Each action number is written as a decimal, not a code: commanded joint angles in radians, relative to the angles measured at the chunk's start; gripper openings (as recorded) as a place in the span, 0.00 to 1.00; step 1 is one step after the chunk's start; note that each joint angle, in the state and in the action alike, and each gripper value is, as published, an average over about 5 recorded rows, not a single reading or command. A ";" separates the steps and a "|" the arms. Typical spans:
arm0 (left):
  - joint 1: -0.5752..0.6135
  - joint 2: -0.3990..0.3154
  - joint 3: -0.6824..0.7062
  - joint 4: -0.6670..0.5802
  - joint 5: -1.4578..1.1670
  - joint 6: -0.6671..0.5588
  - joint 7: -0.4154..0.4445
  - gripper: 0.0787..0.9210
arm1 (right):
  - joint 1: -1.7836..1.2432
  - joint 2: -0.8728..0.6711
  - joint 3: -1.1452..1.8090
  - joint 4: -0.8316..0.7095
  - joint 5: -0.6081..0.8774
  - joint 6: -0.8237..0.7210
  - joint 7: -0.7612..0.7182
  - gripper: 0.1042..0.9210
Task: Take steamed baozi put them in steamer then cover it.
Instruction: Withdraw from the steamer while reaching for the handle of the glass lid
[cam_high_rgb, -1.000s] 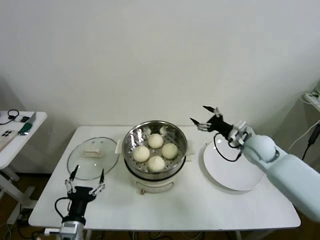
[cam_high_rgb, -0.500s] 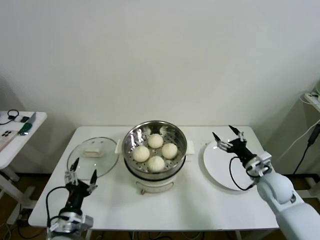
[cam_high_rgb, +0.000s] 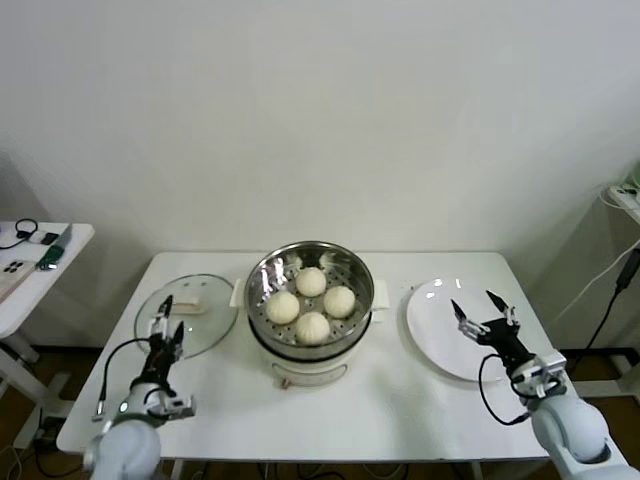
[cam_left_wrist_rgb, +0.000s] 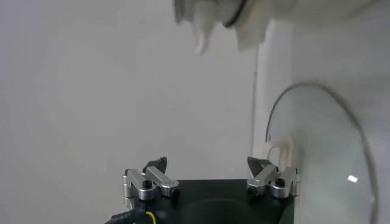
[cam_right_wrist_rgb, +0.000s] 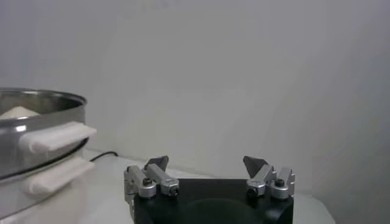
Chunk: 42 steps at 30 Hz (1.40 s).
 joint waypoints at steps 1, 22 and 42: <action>-0.287 0.034 0.030 0.380 0.128 -0.023 -0.001 0.88 | -0.057 0.034 0.051 0.005 -0.045 -0.001 -0.008 0.88; -0.451 -0.011 0.059 0.605 0.127 -0.059 -0.035 0.88 | -0.059 0.058 0.064 -0.006 -0.084 0.009 -0.028 0.88; -0.500 -0.030 0.062 0.668 0.115 -0.073 -0.087 0.87 | -0.054 0.090 0.059 -0.033 -0.127 0.028 -0.046 0.88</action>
